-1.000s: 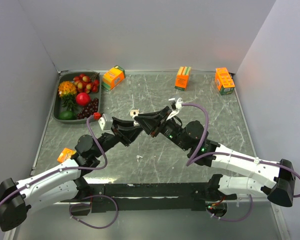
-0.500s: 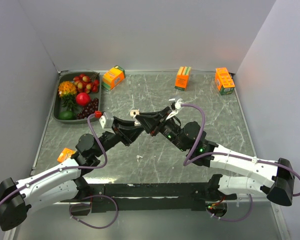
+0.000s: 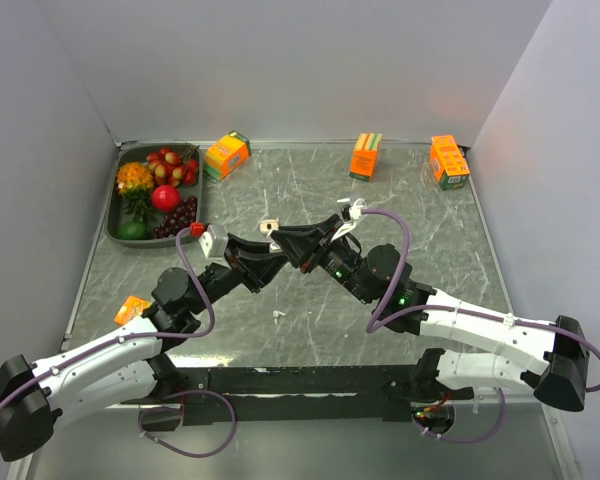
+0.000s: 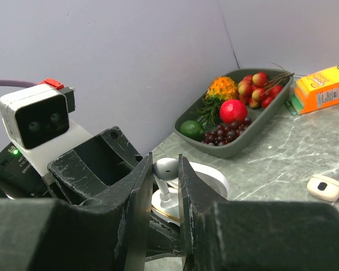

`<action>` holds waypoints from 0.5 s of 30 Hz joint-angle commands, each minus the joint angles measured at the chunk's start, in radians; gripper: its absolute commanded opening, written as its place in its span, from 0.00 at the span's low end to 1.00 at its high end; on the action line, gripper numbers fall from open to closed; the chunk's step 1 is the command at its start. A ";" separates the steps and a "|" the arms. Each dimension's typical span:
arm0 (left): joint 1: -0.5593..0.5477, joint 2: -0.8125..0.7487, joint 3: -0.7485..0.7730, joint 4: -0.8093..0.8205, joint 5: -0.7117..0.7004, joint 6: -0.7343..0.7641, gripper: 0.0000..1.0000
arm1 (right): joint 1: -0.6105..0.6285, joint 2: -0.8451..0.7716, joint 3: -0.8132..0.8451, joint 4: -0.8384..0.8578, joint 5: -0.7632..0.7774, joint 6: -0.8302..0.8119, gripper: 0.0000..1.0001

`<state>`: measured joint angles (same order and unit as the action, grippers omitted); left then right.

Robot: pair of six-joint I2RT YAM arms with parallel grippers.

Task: Insert the wireless bluetooth earbuds into the charging case
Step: Place the earbud in the charging case.

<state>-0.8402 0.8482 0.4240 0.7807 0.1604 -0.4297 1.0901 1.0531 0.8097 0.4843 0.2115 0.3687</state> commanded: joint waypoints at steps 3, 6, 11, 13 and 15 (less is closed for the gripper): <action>-0.014 -0.026 0.010 0.075 -0.022 0.043 0.01 | 0.017 -0.016 -0.015 -0.012 0.017 -0.016 0.00; -0.014 -0.029 0.012 0.071 -0.033 0.055 0.01 | 0.024 -0.018 -0.020 -0.016 0.023 -0.016 0.00; -0.016 -0.028 0.012 0.072 -0.038 0.060 0.01 | 0.028 -0.022 -0.024 -0.021 0.029 -0.017 0.00; -0.016 -0.029 0.012 0.075 -0.039 0.060 0.01 | 0.031 -0.024 -0.026 -0.026 0.034 -0.019 0.00; -0.016 -0.032 0.010 0.075 -0.041 0.062 0.01 | 0.033 -0.027 -0.029 -0.030 0.037 -0.019 0.00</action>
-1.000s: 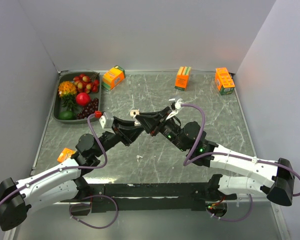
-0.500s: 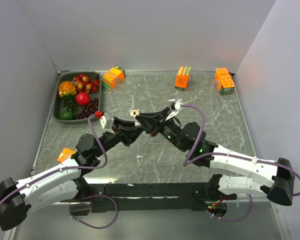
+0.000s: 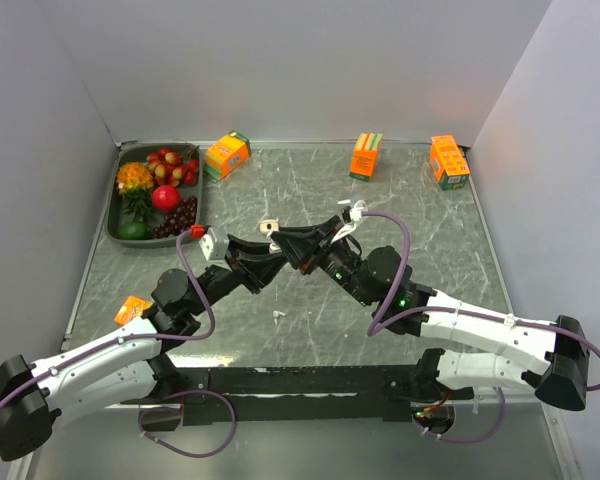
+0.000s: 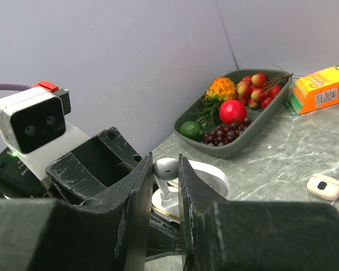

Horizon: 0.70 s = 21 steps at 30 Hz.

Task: Insert the wireless bluetooth earbuds into the charging case
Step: Place the earbud in the charging case.

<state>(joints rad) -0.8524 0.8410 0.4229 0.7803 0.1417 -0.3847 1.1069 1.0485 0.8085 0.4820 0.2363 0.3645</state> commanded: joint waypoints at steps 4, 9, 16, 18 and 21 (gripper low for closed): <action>-0.004 -0.026 0.013 0.076 -0.027 0.023 0.01 | 0.019 -0.024 -0.034 -0.037 0.006 -0.013 0.00; -0.004 -0.023 0.008 0.089 -0.022 0.036 0.01 | 0.024 -0.024 -0.042 -0.042 0.003 -0.007 0.00; -0.008 -0.022 0.002 0.097 -0.022 0.047 0.01 | 0.028 -0.028 -0.040 -0.052 0.020 0.011 0.00; -0.008 -0.020 0.002 0.094 -0.024 0.044 0.01 | 0.027 -0.034 -0.032 -0.068 0.035 0.016 0.07; -0.008 -0.020 0.002 0.094 -0.024 0.044 0.01 | 0.027 -0.039 -0.019 -0.085 0.044 0.024 0.23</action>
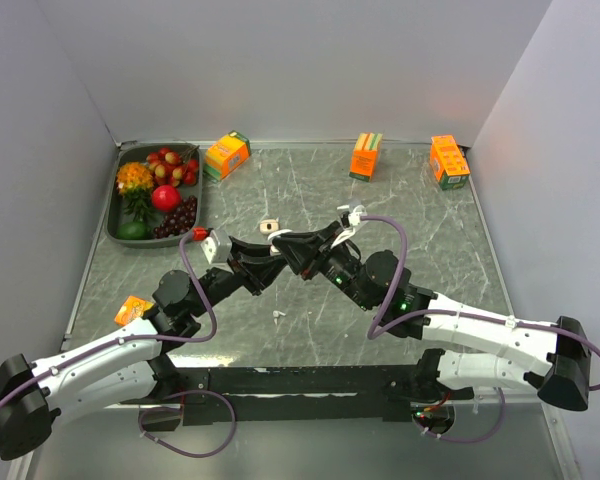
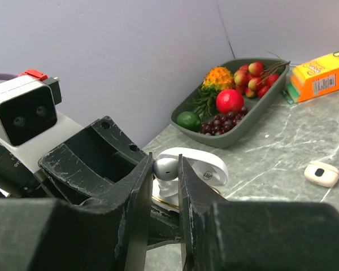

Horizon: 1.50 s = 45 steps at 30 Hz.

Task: Insert the wireless bluetooth earbuds into the charging case
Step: Place the earbud in the charging case.

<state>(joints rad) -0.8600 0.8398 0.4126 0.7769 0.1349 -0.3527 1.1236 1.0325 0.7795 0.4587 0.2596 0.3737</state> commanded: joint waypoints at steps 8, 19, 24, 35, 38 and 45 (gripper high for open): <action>-0.005 -0.018 0.009 0.094 -0.015 0.014 0.01 | 0.012 -0.040 0.047 -0.106 0.046 0.019 0.42; -0.008 -0.010 0.012 0.093 -0.014 0.014 0.01 | 0.013 -0.037 0.078 -0.140 0.056 0.005 0.47; -0.010 -0.016 0.008 0.087 -0.017 0.017 0.01 | 0.012 -0.060 0.078 -0.149 0.066 0.004 0.48; -0.014 -0.015 0.003 0.093 -0.017 0.017 0.01 | 0.016 -0.068 0.119 -0.189 0.066 -0.012 0.51; -0.016 -0.018 0.003 0.085 -0.017 0.018 0.01 | 0.016 -0.086 0.109 -0.175 0.073 -0.015 0.48; -0.017 -0.024 0.003 0.076 -0.014 0.023 0.01 | 0.018 -0.091 0.138 -0.219 0.089 -0.019 0.36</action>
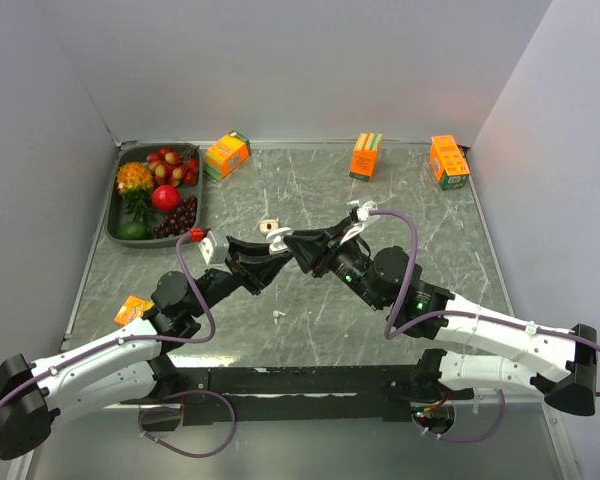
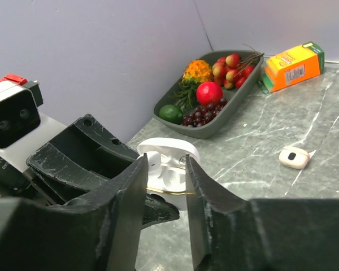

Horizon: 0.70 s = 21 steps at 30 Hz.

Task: Insert the wireless bluetooth earbuds into the charging case
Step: Place the earbud in the charging case.

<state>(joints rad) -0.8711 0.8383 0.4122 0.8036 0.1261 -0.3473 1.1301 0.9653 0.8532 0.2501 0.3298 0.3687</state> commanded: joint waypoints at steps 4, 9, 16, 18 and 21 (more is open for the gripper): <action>-0.008 -0.022 0.007 0.045 -0.006 0.019 0.01 | 0.010 -0.010 0.087 -0.043 0.003 -0.025 0.15; -0.009 -0.019 0.010 0.040 0.000 0.024 0.01 | 0.010 0.007 0.104 -0.046 -0.021 -0.033 0.07; -0.012 -0.019 0.013 0.036 0.000 0.030 0.01 | 0.010 0.038 0.135 -0.083 -0.060 -0.025 0.01; -0.012 -0.021 0.013 0.032 0.001 0.031 0.01 | 0.010 0.042 0.136 -0.090 -0.066 -0.024 0.00; -0.014 -0.021 0.014 0.032 0.003 0.033 0.01 | 0.011 0.052 0.147 -0.110 -0.072 -0.021 0.00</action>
<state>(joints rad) -0.8787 0.8326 0.4122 0.8021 0.1265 -0.3328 1.1301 1.0138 0.9432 0.1532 0.2794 0.3485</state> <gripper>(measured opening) 0.304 0.008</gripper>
